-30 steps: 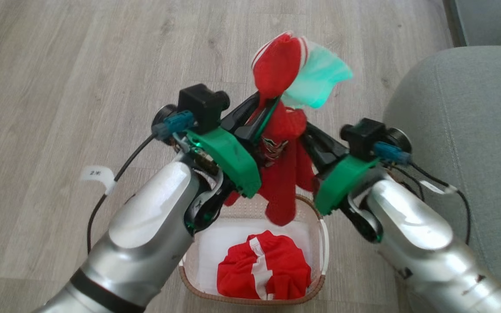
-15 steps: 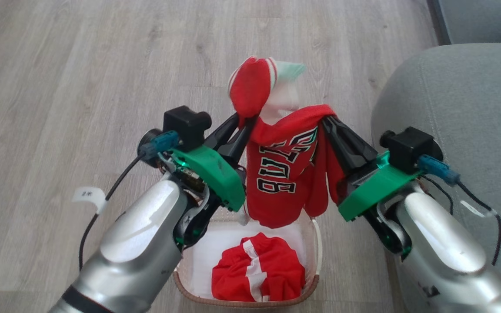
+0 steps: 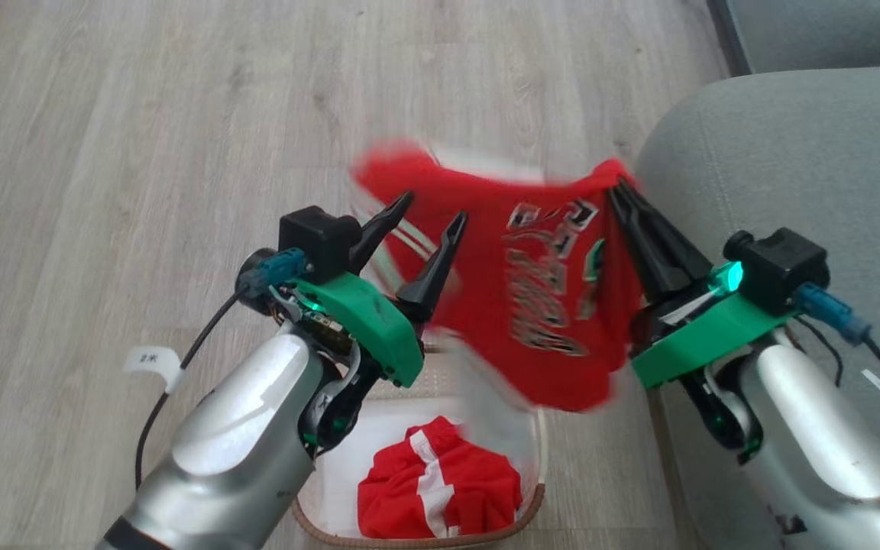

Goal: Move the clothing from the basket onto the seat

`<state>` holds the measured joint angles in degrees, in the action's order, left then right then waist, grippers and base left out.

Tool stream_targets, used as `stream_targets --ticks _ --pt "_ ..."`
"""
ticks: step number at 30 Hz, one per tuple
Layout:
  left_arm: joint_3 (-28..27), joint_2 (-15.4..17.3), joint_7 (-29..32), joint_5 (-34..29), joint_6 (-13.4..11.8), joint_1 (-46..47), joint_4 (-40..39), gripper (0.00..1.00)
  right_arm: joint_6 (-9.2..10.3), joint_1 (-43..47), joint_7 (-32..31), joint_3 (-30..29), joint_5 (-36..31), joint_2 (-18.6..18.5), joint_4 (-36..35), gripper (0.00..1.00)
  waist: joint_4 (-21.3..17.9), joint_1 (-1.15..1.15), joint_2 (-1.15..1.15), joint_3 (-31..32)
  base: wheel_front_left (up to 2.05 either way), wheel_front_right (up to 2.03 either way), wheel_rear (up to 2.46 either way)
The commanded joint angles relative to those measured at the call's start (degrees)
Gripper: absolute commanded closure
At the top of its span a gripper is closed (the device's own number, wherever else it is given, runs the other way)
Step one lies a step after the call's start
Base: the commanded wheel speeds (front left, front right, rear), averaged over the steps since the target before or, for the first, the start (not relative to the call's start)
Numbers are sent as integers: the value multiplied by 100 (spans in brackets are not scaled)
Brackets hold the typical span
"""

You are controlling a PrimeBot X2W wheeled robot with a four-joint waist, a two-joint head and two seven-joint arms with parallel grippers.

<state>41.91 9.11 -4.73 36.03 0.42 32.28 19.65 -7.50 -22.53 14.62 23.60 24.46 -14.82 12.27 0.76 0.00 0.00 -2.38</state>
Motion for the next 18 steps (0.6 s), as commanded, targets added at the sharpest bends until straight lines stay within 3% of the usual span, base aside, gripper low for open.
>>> stream_targets --ticks 1,9,18 --pt "-199 129 -70 -26 -31 176 -223 0 1 -63 38 -47 -45 -63 -257 100 -46 0 0 28 0 0 0" --pt "-19 138 -134 -120 -21 50 -350 0 1 -63 38 -473 -194 -215 -572 100 -360 0 0 55 0 0 0" --pt "181 167 -262 -261 15 -38 -455 0 1 -28 38 -1055 -351 -459 -1092 100 -1015 0 0 43 0 0 0"
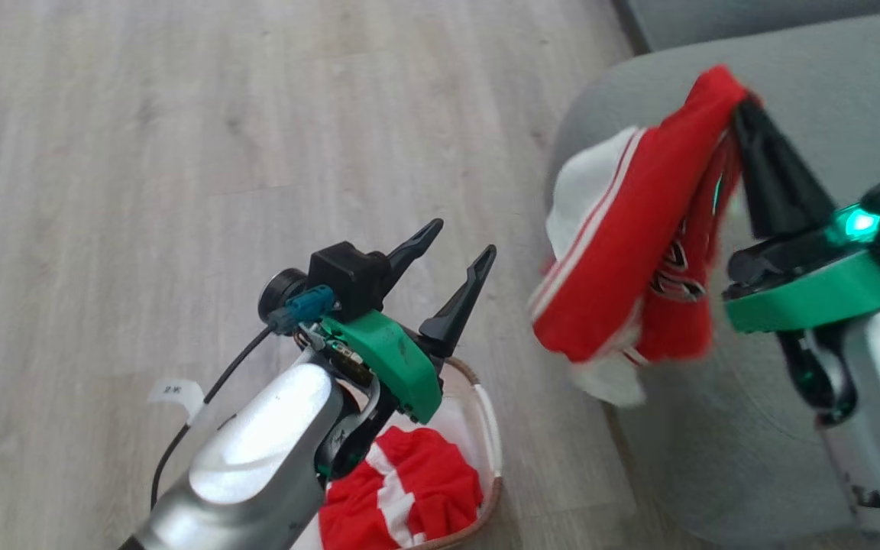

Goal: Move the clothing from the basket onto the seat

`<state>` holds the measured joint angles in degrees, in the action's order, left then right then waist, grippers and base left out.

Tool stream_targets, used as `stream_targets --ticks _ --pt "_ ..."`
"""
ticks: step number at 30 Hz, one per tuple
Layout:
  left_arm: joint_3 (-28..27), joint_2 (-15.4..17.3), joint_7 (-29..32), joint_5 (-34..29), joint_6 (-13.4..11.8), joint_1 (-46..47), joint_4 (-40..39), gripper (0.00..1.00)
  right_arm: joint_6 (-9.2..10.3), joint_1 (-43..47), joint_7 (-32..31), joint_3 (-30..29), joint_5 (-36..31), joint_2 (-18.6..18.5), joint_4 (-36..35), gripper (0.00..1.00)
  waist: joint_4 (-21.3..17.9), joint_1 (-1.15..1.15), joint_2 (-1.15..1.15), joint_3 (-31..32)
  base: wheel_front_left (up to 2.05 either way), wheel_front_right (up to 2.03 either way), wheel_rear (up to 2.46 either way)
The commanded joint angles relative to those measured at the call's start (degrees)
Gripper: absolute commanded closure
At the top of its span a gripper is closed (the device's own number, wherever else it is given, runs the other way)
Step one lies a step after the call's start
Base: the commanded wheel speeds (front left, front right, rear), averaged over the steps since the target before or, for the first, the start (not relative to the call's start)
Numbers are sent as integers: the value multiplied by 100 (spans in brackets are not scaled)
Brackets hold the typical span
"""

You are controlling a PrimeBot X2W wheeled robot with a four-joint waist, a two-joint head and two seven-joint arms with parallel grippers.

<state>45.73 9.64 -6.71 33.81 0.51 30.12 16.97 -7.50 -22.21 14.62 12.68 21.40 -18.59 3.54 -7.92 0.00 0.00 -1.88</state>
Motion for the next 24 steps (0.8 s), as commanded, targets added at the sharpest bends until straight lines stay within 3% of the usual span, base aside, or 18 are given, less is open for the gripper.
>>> stream_targets --ticks 1,15,24 --pt "-188 121 -84 -54 5 171 -189 0 1 -39 38 -22 -26 -89 -271 100 -236 0 0 -7 0 0 0" --pt "-36 95 -299 -246 -47 250 -33 0 1 130 38 -403 -54 -219 -844 100 -1385 0 0 -222 0 0 0" --pt "22 46 -356 -287 -41 358 97 0 1 254 38 -627 -80 -214 -935 100 -1680 0 0 -332 0 0 0"
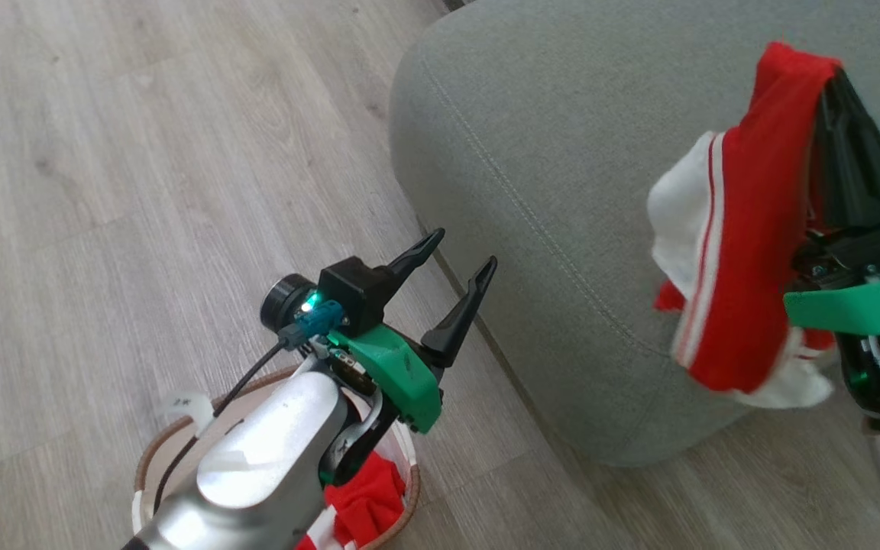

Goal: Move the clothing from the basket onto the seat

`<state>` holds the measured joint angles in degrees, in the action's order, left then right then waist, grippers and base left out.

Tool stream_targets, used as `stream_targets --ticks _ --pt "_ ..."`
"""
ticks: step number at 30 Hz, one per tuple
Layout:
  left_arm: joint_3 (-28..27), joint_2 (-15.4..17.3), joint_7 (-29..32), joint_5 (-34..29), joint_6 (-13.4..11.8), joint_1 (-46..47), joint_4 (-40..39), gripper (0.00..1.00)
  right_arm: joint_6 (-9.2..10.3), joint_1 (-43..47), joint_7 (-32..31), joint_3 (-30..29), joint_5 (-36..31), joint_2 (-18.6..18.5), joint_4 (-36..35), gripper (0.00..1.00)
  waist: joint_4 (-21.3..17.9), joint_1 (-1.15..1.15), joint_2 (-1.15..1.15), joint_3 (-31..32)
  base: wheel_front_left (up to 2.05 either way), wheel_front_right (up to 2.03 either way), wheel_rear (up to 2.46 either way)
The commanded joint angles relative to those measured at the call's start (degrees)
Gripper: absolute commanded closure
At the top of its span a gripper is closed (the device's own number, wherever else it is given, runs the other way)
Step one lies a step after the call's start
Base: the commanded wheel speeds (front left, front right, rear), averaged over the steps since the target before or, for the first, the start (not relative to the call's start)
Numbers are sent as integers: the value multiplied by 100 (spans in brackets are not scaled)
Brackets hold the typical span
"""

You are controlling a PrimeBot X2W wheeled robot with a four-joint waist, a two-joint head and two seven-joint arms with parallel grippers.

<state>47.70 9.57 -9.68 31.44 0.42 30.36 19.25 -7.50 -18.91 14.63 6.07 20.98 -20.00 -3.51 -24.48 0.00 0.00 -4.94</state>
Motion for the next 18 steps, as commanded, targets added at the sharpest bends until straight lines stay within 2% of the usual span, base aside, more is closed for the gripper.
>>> stream_targets --ticks 1,9,18 --pt "-168 46 -61 -53 -32 351 -118 0 1 -75 37 17 -37 -74 -239 100 -37 0 0 -40 0 0 0" --pt "-148 12 -135 -93 -40 483 -57 0 1 -207 37 -64 -16 -85 -227 100 -42 0 0 -167 0 0 0" --pt "-116 4 -156 -230 -76 774 -77 0 1 -1000 37 -130 108 -219 63 100 107 0 0 -587 0 0 0"
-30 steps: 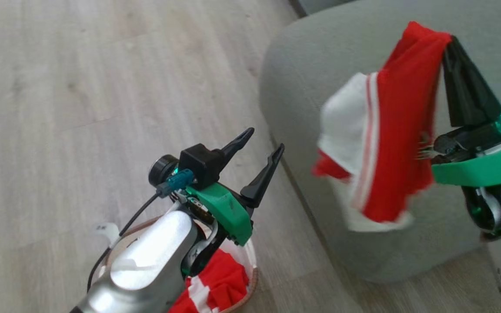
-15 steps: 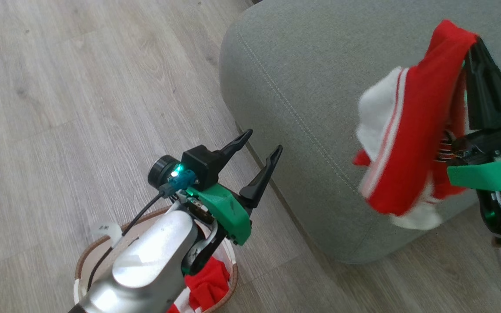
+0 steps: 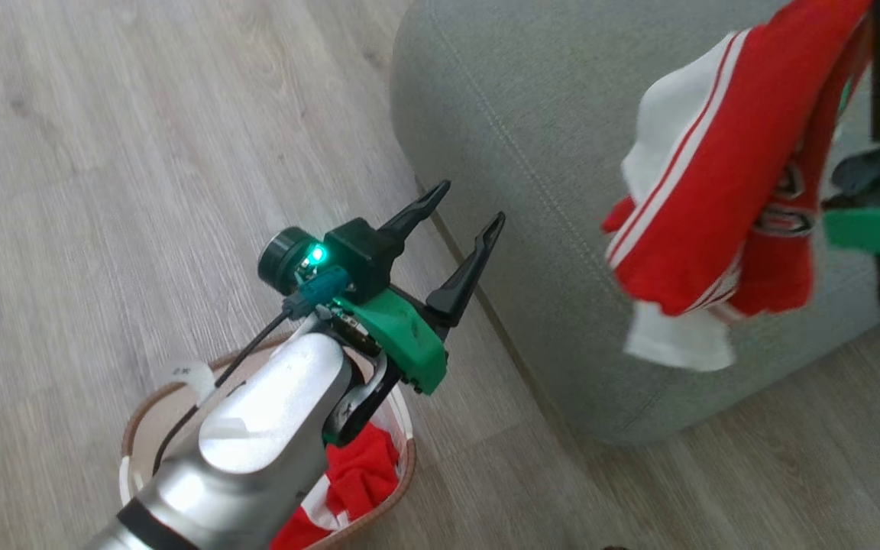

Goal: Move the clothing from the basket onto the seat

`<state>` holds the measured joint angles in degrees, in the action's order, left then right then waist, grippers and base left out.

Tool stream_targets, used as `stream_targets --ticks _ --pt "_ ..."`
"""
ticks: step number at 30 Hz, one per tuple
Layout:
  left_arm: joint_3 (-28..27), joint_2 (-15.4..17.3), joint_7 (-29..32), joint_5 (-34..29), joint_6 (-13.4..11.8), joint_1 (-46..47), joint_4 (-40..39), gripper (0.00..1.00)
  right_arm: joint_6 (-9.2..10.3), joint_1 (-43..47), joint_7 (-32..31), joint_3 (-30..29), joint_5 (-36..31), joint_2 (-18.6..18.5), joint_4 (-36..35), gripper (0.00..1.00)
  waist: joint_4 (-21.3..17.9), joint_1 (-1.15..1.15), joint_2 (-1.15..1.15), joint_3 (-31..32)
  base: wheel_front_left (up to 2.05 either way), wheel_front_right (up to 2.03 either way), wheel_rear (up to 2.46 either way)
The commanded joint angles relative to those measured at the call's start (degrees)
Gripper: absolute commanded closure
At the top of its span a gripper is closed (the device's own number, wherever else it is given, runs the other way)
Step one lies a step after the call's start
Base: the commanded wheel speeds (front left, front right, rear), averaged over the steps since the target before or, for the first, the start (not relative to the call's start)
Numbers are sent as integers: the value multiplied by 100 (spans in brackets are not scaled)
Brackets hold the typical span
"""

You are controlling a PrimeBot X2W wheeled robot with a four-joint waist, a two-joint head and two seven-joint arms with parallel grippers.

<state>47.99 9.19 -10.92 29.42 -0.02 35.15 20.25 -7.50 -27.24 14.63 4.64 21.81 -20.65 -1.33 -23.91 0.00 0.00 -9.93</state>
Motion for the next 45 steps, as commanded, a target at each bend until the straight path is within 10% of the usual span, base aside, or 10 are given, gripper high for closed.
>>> stream_targets --ticks 1,23,32,45 --pt "-130 33 -25 -43 -30 329 -171 0 1 -271 37 11 7 -216 -87 100 73 0 0 -140 0 0 0" --pt "502 -429 71 -601 162 1441 -35 0 1 -2668 37 -253 805 -1604 1911 100 709 0 0 -1799 0 0 0" --pt "856 -598 9 -647 246 1844 -57 0 1 -3404 37 308 727 -2290 3060 100 1107 0 0 -2381 0 0 0" --pt "1153 -630 -184 -291 44 1941 42 0 1 -3593 -350 1736 850 -2261 5645 100 1556 0 0 -2546 0 0 0"
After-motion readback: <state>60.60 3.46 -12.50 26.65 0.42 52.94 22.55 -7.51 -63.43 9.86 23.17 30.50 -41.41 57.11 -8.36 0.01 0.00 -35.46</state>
